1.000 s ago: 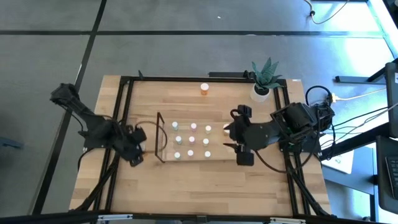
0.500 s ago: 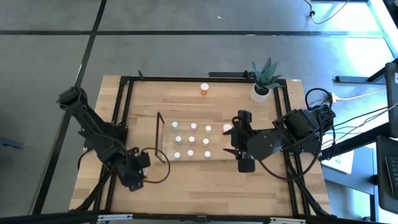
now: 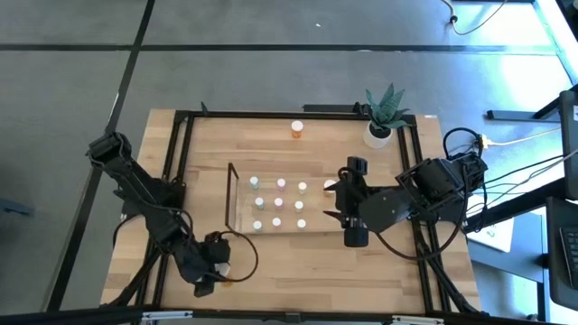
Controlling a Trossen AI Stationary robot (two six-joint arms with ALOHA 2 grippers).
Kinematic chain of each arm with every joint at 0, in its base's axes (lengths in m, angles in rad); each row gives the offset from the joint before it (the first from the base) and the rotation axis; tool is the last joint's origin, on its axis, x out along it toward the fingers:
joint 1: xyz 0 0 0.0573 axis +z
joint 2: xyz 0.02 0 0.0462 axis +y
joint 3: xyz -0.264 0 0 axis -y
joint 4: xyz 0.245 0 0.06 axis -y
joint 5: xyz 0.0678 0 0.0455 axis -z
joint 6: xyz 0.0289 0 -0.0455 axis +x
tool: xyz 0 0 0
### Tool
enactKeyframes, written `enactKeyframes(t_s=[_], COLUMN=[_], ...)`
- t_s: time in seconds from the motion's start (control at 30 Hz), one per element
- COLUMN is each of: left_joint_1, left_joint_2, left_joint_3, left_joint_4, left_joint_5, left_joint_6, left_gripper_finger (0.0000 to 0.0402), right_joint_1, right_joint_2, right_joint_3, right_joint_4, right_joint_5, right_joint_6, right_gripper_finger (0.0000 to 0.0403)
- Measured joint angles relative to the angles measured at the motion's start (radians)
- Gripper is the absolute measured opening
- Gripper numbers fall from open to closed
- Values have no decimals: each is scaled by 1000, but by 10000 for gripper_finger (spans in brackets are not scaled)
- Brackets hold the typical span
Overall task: Pick and place medicine bottles onto shelf by color
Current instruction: Put the left orange pill bottle on the shelf aligned with the other orange pill bottle
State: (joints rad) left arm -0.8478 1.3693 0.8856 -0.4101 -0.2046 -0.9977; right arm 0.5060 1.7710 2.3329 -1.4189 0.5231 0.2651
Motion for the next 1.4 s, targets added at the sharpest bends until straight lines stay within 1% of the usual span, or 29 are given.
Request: enactKeyframes(t_s=[0.1, 0.23, 0.37, 0.5, 0.67, 0.77, 0.93, 1.07, 1.23, 1.4], left_joint_1=[0, 0, -7, -26, -32, -30, 1, 8, 9, 29], left_joint_2=[0, 0, 0, 0, 2, 19, 70, 109, 167, 265], left_joint_3=[0, 0, 1, 1, 1, 1, 8, 90, 252, 432], left_joint_4=[12, -6, -38, -83, -82, -73, -37, -74, -141, -341], left_joint_5=[-41, -68, -84, -121, -154, -153, -113, -95, -128, -160], left_joint_6=[49, 88, 92, 86, 85, 120, 144, 189, 313, 380], left_gripper_finger=[189, 189, 189, 189, 189, 189, 189, 189, 189, 189], right_joint_1=[0, 0, 0, 0, 0, 0, 0, 0, 0, 0], right_joint_2=[0, 0, 0, 0, 0, 0, 0, 0, 0, 0], right_joint_3=[0, 0, 0, 0, 0, 0, 0, 0, 0, 0], right_joint_4=[0, 0, 0, 0, 2, 2, 4, 3, 3, 1], right_joint_5=[0, 1, 34, 34, 34, 33, 26, 26, 26, 26], right_joint_6=[-3, 16, 16, -10, -12, -12, -14, -21, -66, -68], right_gripper_finger=[241, 241, 241, 241, 241, 241, 241, 241, 241, 241])
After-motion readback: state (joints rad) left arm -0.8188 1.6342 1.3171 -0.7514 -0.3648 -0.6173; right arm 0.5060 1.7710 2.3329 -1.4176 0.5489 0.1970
